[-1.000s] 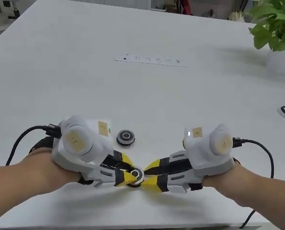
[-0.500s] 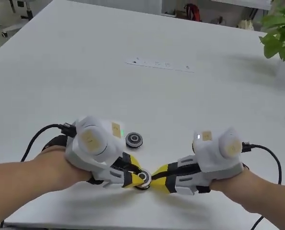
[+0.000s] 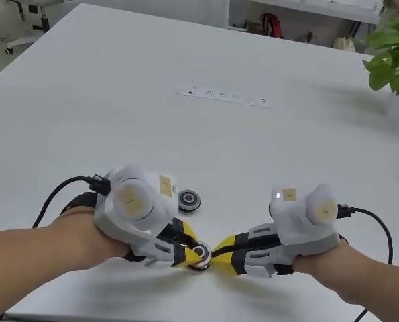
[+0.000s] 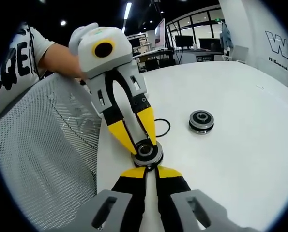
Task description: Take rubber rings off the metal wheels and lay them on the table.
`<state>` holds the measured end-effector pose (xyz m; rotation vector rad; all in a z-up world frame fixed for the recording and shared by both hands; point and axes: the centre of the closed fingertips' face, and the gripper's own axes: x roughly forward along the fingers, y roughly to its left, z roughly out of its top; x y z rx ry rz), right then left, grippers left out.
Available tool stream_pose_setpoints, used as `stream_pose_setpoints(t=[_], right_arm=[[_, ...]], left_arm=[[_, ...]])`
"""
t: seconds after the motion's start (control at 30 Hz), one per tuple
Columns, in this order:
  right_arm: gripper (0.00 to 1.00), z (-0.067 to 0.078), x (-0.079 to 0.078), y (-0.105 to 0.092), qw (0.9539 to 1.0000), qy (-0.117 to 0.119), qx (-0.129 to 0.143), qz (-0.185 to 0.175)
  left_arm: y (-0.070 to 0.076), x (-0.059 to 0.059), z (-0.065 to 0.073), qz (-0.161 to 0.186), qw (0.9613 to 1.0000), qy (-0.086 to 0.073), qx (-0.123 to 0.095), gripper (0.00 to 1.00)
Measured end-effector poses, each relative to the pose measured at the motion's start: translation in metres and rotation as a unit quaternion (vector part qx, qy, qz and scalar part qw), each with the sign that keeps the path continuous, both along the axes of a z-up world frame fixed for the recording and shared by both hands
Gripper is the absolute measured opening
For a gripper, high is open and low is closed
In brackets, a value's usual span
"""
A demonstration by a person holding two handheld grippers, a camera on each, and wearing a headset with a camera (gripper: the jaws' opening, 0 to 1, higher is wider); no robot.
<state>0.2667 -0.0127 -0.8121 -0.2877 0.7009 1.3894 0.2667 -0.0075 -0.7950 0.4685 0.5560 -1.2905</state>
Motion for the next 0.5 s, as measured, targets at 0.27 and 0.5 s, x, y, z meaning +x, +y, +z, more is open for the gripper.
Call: stream_pose_setpoints(t=[0.27,0.5], right_arm=[[0.00,-0.0002,0.0016,0.0004,0.9999,0.009,-0.004,-0.006],[0.00,-0.0008,0.0036,-0.0001,0.9993,0.027,0.003,-0.026]], left_arm=[[0.0004,-0.0002,0.0001,-0.002,1.0000,-0.001,0.002,0.12],[0.0007,-0.0006,0.0002,-0.003,1.0000,-0.003,0.003,0.12]])
